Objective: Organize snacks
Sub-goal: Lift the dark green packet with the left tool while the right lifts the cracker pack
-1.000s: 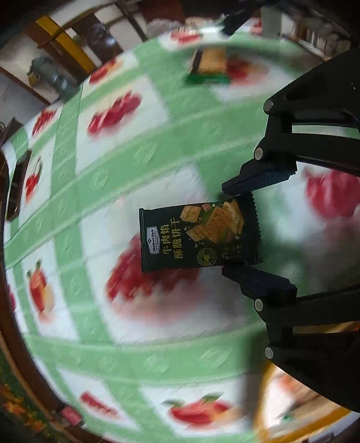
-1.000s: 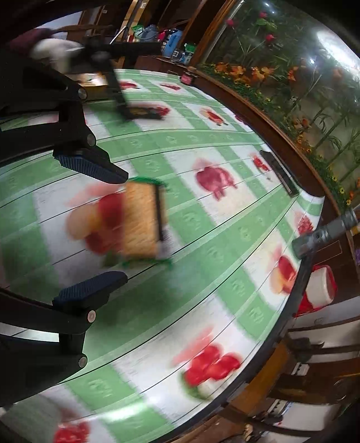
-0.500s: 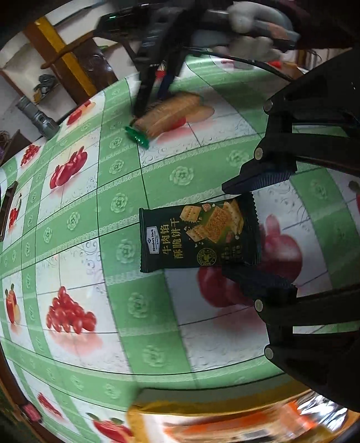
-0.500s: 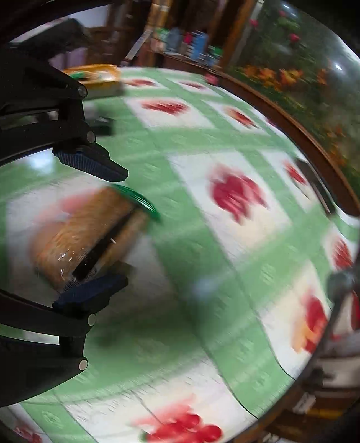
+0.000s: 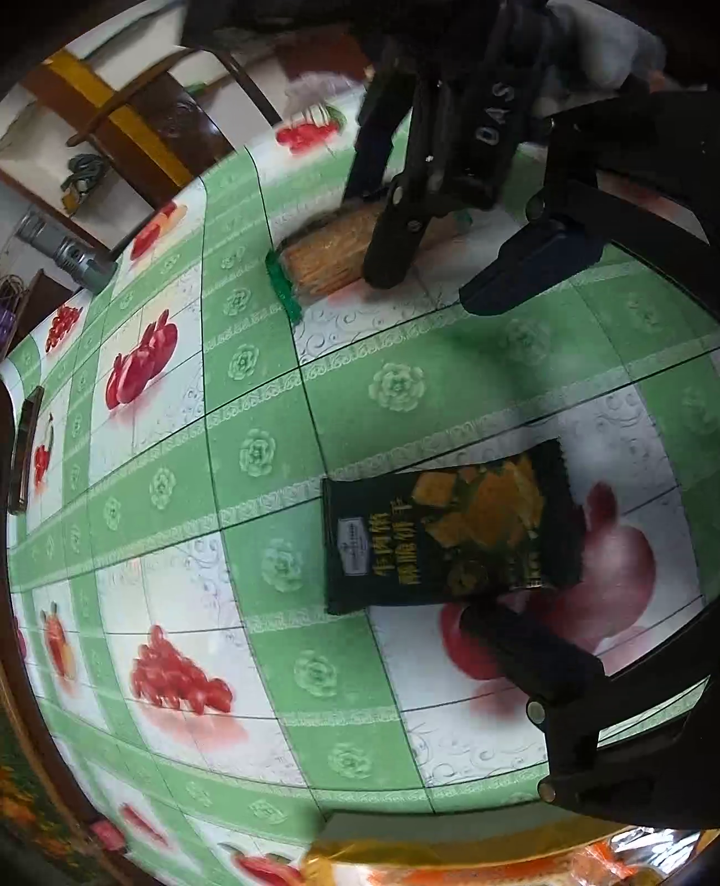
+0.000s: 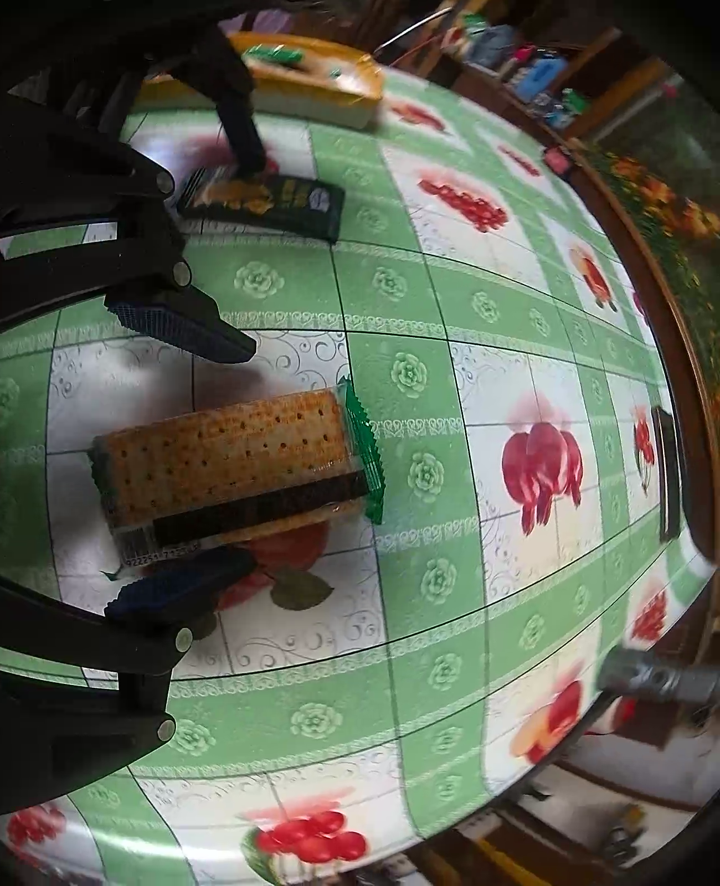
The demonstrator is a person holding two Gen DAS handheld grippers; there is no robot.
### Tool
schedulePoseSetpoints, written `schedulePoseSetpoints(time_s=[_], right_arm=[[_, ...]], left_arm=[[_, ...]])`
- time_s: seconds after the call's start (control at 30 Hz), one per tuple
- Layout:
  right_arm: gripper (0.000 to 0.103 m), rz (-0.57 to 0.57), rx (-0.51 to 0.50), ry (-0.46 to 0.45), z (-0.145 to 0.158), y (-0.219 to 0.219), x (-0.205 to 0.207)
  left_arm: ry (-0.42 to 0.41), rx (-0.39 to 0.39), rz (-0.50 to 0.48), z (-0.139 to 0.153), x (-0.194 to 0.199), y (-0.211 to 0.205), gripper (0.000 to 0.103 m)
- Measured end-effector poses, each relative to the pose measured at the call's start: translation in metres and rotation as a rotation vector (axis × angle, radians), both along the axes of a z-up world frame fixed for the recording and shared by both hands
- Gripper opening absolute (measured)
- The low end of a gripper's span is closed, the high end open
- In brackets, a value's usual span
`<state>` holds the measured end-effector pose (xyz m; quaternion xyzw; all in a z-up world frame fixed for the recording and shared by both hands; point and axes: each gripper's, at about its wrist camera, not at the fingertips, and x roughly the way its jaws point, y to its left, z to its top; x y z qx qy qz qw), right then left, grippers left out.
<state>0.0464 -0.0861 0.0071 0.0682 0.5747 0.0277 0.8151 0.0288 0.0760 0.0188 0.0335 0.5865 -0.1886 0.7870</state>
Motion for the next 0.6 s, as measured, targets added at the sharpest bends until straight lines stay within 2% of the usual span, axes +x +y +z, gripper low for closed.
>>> schedulePoseSetpoints(time_s=[0.07,0.13,0.17,0.2,0.23,0.27,0.33,0.37,0.4,0.6], right_arm=[[0.067,0.009,-0.02,-0.01,0.0,0.0,-0.001],[0.051,0.005,-0.03,-0.02,0.001,-0.005,-0.005],[0.05,0.005,-0.017,-0.021,0.002,-0.008,-0.006],[0.049,0.002,0.011,-0.019,0.002,-0.012,-0.008],[0.049,0.0,0.023,-0.017,0.002,-0.015,-0.009],[0.049,-0.003,0.034,-0.014,0.003,-0.018,-0.011],[0.048,-0.009,0.062,-0.007,0.004,-0.023,-0.015],[0.048,-0.013,0.089,-0.002,0.004,-0.026,-0.018],[0.048,-0.016,0.104,0.001,0.005,-0.027,-0.019],[0.048,-0.012,0.161,0.013,0.006,-0.03,-0.03]], left_arm=[[-0.02,0.024,-0.007,-0.001,-0.001,-0.002,0.103],[-0.029,0.024,-0.001,-0.001,-0.001,-0.001,0.102],[-0.045,0.038,0.011,0.0,-0.002,0.001,0.092],[-0.068,0.067,0.026,0.002,-0.003,0.003,0.073],[-0.079,0.078,0.035,0.004,-0.005,0.006,0.064],[-0.077,0.065,0.051,0.007,-0.004,0.011,0.042],[-0.034,-0.014,0.103,0.01,-0.003,0.024,0.04],[-0.036,-0.017,0.117,0.012,-0.004,0.027,0.035],[-0.042,-0.013,0.126,0.013,-0.006,0.03,0.034],[-0.051,-0.045,0.162,0.02,-0.022,0.033,0.034]])
